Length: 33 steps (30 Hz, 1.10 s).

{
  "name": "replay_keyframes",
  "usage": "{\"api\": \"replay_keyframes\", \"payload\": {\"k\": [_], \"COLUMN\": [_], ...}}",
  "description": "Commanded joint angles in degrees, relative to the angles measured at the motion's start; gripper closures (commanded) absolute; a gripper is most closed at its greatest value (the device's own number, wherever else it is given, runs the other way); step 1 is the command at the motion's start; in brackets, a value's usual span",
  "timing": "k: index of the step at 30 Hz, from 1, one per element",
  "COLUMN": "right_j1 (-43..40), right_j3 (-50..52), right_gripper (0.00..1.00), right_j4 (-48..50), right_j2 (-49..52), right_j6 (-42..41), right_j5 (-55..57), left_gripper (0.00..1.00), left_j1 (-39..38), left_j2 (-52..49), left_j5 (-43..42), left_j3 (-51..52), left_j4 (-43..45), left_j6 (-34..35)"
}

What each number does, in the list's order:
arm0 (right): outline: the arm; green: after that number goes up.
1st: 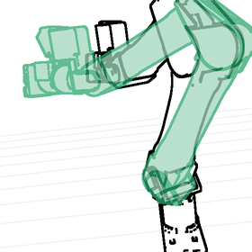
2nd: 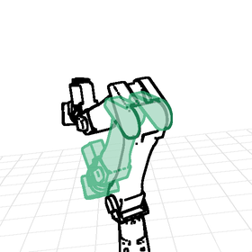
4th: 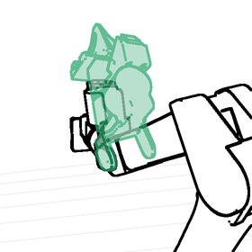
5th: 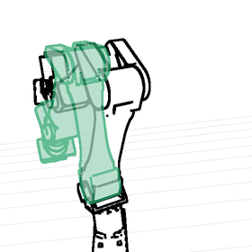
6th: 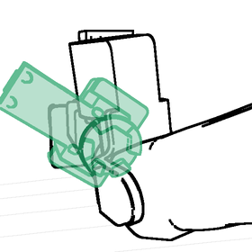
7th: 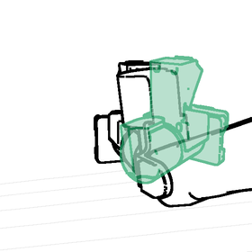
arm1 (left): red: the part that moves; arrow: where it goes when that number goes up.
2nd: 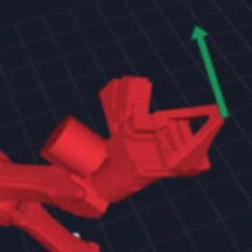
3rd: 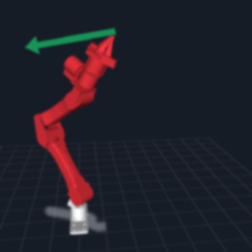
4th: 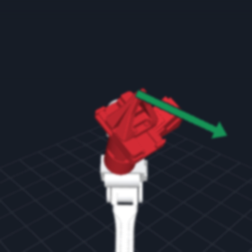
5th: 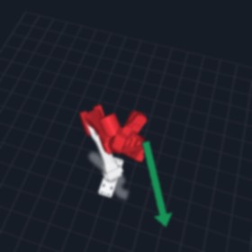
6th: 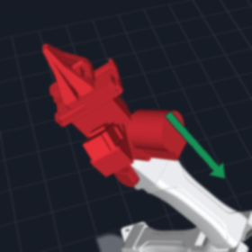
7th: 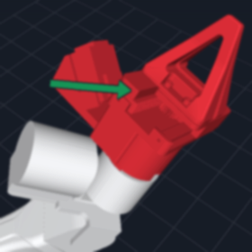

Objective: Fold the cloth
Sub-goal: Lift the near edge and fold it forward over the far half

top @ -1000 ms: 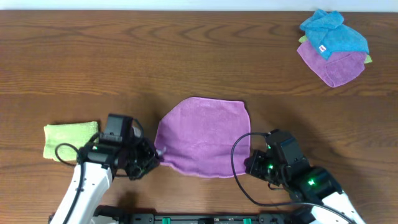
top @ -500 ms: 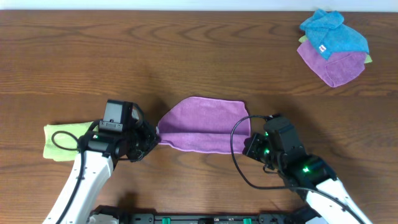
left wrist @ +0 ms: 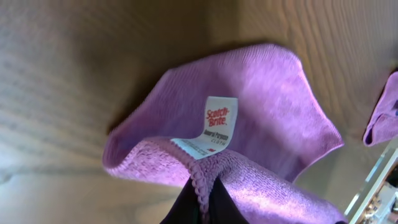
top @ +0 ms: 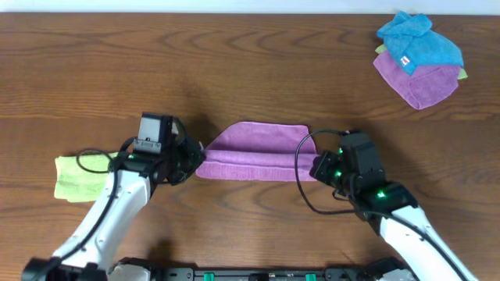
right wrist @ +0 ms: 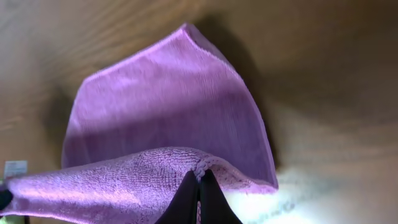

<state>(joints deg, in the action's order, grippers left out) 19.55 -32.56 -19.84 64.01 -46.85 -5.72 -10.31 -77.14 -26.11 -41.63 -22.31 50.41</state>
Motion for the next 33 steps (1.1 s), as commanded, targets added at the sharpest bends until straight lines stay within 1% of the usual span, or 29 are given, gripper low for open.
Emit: {"api": "replay_keyframes", "payload": {"k": [1,7,11,17,23,33], "right_j1": [-1.3,-1.3,-1.3,-1.6,-4.3,-6.1], "right_j3": [-1.2,-1.2,-1.4,-2.8,-4.4,-4.5], "right_gripper": [0.99,0.99,0.99,0.99,0.99,0.99], "right_j4": [2.4,9.9,13.1,14.3,15.4,19.3], "right_j2": [1.9,6.2,9.0,11.6,13.0,17.2], "right_j6": [2.4,3.2,3.5,5.7,8.4,10.8], "right_j5": [1.2,1.4,1.8,3.9,4.9,4.9], "left_gripper": [0.94,0.94,0.94,0.94,0.94,0.94], "left_j1": [0.0,0.0,0.0,-1.0,-2.5,-3.8], "left_j2": [-2.4,-6.0,-8.7,-12.2,-14.9,-16.4], "left_j5": [2.3,3.2,3.6,4.1,4.7,7.3], "left_j3": [-2.7,-6.0,-8.3,-9.3,-9.3,-9.3], "left_j4": [1.4,4.3,4.6,6.8,9.4,12.3], "left_j6": [0.9,0.9,0.9,0.8,0.9,0.9]}}
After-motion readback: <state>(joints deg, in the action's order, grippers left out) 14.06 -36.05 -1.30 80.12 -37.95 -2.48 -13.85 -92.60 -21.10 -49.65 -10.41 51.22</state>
